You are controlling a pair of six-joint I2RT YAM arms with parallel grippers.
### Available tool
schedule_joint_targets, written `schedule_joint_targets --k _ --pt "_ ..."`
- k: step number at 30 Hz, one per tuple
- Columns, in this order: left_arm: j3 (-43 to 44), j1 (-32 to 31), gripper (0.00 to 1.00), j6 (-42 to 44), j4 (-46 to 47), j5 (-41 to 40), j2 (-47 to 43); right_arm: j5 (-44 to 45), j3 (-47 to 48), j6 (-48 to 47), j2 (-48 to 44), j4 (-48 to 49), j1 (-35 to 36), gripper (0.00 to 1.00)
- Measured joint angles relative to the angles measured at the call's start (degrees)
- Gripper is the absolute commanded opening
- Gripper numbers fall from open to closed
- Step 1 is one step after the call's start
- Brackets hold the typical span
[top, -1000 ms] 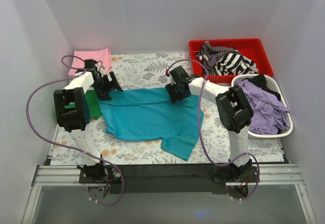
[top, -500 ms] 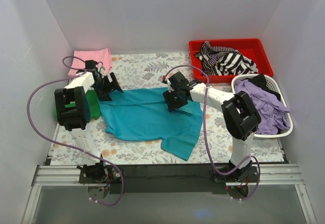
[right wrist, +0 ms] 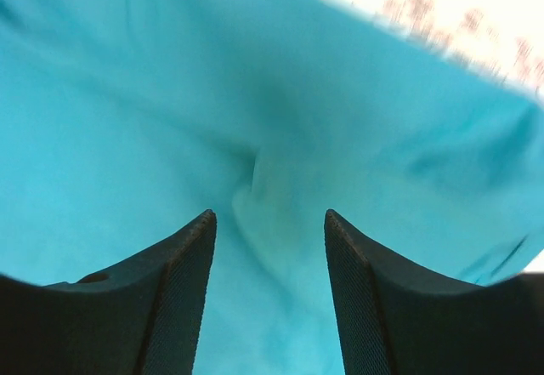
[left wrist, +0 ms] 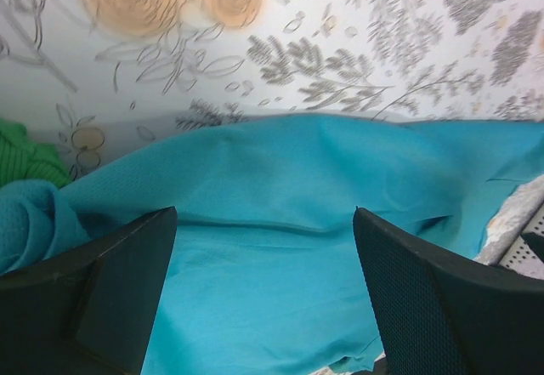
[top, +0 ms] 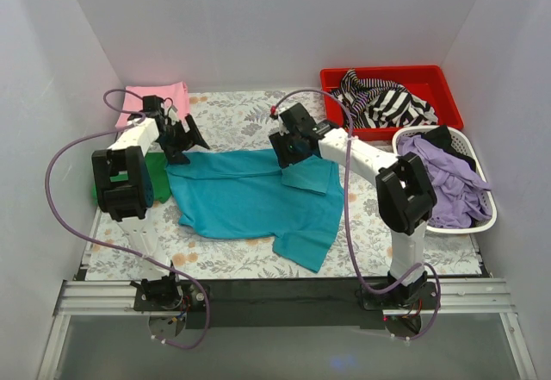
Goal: Fold and stack the t-shirts
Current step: Fold the tshirt
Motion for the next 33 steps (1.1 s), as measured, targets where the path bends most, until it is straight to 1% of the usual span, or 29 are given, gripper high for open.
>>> schedule_joint_targets --k 3,6,11,17,19,22,25,27,33 --pt "3.06 0.00 0.83 -0.63 0.50 1.22 1.11 -0.59 7.04 -0.61 5.55 1.18 -1.64 0.59" --pt "5.92 0.00 0.83 -0.85 1.03 2.14 2.82 -1.36 11.26 -1.18 11.45 1.51 -3.21 0.59" --pt "6.47 -0.26 0.83 -0.81 1.01 2.51 4.35 -2.05 11.10 -1.16 14.95 0.42 -5.33 0.58" --pt "4.26 -0.92 0.83 -0.55 0.79 1.36 5.31 -2.86 10.25 -0.96 15.32 -0.22 -6.51 0.58" --pt "4.31 -1.05 0.83 -0.68 0.90 0.79 6.73 -3.63 11.80 -0.98 16.41 -1.05 -6.84 0.58" --pt "6.23 -1.05 0.83 -1.03 -0.04 0.59 8.00 -4.72 16.98 -1.03 19.69 -2.01 -7.19 0.58" --pt "10.56 -1.03 0.83 -1.60 -2.25 0.66 10.73 -6.16 24.96 -1.11 24.61 -3.17 -7.52 0.59" --pt "15.37 -1.03 0.83 -1.90 -3.63 1.03 13.70 -7.02 29.94 -1.16 27.67 -3.93 -7.80 0.60" --pt "30.42 -1.07 0.83 -2.14 -4.72 2.45 22.93 -8.37 39.41 -1.16 33.24 -5.22 -9.09 0.63"
